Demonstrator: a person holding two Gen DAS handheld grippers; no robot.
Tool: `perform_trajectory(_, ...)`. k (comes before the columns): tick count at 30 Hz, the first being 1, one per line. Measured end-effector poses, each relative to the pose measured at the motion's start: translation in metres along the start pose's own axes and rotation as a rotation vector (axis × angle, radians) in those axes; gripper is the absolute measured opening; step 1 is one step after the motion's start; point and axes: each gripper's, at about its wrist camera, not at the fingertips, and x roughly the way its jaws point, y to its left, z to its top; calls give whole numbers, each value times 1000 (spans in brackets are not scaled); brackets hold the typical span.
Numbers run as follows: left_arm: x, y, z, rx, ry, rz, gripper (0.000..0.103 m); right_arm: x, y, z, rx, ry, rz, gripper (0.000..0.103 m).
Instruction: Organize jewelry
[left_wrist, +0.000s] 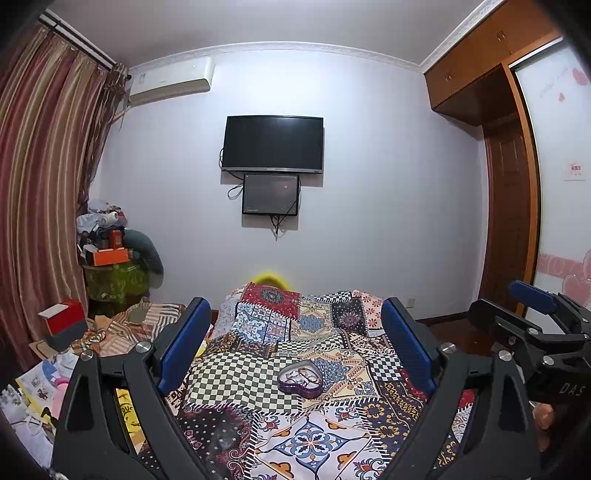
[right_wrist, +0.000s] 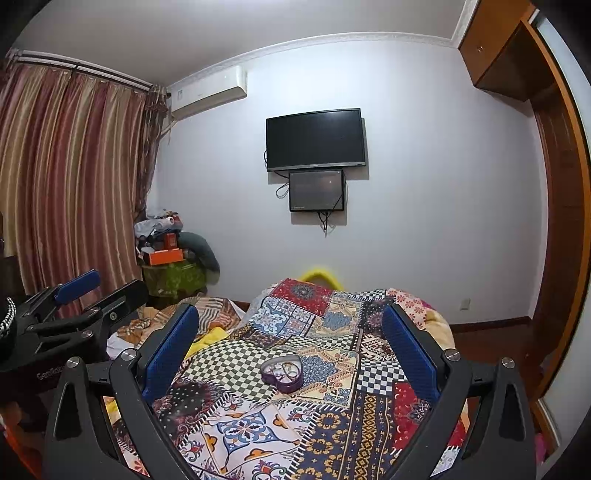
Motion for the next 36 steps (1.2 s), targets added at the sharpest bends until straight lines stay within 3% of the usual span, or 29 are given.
perform_trajectory(36,16,1,-8,-23,51,-12,96,-3,-4,3,26,46,-5,99)
